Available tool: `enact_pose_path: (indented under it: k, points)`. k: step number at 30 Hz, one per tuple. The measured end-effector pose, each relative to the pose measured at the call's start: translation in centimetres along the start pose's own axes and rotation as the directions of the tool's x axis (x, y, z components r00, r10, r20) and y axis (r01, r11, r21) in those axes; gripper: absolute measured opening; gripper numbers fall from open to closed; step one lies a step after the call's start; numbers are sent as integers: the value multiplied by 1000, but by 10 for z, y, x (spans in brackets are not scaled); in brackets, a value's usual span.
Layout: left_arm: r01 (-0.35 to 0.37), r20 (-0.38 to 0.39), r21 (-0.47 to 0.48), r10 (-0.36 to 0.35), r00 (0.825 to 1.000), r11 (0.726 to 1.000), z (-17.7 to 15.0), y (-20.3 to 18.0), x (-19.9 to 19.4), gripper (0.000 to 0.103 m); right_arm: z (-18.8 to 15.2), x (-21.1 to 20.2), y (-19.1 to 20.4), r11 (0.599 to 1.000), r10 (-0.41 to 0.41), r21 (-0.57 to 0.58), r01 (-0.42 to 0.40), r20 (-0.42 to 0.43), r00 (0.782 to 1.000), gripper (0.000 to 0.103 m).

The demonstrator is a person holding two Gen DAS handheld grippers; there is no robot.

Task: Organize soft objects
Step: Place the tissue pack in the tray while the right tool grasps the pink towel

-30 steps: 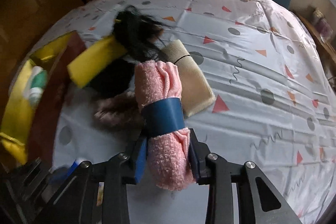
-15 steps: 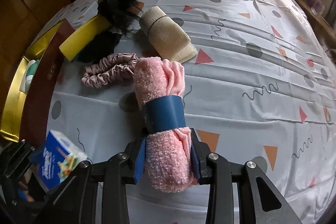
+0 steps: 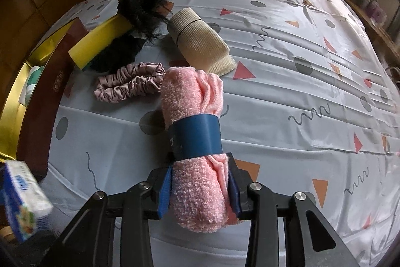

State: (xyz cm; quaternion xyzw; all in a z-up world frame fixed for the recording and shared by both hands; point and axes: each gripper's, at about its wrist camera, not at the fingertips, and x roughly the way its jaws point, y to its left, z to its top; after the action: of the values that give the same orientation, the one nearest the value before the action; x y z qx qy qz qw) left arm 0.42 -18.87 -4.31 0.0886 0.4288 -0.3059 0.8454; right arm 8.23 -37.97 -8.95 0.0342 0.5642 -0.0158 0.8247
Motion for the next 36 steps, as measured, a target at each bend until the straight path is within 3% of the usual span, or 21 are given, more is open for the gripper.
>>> enact_pose_path:
  k: [15, 22, 26, 30, 32, 36]
  points:
    - [-3, 91, -93, 11, 996, 996, 12, 32, -55, 52, -2, 1, 5, 999, -34, -35, 34, 8, 999, 37]
    - [-17, 121, -235, 47, 992, 972, 11, 88, -81, 52, -2, 2, 5, 999, -35, -39, 35, 8, 999, 37]
    - [-76, 129, -362, 131, 983, 929, 4, 143, -96, 52, -2, 2, 6, 998, -36, -42, 36, 8, 999, 37]
    - [-148, 76, -486, 211, 975, 861, -16, 200, -99, 52, -2, 2, 7, 998, -38, -48, 38, 7, 999, 37]
    - [-172, 45, -525, 229, 972, 834, -26, 221, -98, 52, -2, 2, 8, 998, -40, -50, 41, 7, 999, 37]
    - [-156, -1, -590, 193, 981, 792, -34, 250, -84, 52, -2, 3, 10, 997, -43, -56, 44, 7, 999, 37]
